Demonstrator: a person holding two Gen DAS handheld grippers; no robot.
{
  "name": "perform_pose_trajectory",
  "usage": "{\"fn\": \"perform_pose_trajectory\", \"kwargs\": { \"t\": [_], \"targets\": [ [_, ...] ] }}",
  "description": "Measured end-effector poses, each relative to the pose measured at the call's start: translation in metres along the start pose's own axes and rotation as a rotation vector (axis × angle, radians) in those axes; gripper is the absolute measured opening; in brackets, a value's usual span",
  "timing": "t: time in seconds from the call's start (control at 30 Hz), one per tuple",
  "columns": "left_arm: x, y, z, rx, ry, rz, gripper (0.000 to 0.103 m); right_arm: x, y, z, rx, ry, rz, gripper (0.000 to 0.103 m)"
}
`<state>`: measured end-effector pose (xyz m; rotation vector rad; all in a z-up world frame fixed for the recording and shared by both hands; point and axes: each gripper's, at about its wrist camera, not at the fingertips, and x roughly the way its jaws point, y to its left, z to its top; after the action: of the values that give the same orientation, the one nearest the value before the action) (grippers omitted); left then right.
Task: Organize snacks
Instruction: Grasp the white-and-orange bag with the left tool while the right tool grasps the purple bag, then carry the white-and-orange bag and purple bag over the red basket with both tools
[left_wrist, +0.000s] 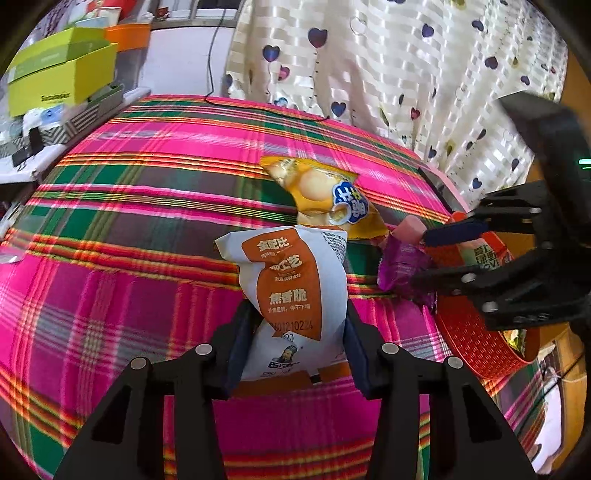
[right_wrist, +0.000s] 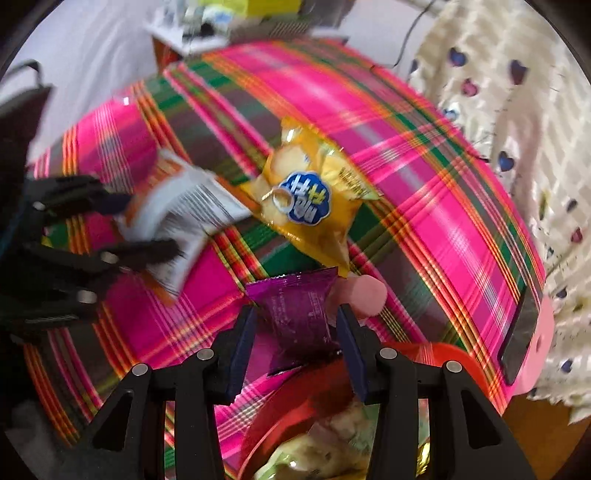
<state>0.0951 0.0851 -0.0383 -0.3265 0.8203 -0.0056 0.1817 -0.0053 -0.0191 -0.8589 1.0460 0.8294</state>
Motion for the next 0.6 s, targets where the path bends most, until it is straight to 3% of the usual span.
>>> {"fn": "perform_pose_trajectory", "kwargs": {
  "t": [0.23,0.43,0.6],
  "targets": [
    [-0.014,0.012,-0.001,-0.028,-0.025,-0.012,0.048,0.039,0.003,0.015,-0.060,0.187,-0.005,0.043],
    [-0.017,0.016,-0.003,-0.039,-0.031,-0.019,0.048,0.038,0.007,0.017,-0.066,0.168,-0.027,0.034],
    [-0.023,0.016,-0.005,-0.045,-0.042,-0.020,0.048,0.028,0.013,0.013,-0.010,0.091,-0.007,0.033]
  ]
}}
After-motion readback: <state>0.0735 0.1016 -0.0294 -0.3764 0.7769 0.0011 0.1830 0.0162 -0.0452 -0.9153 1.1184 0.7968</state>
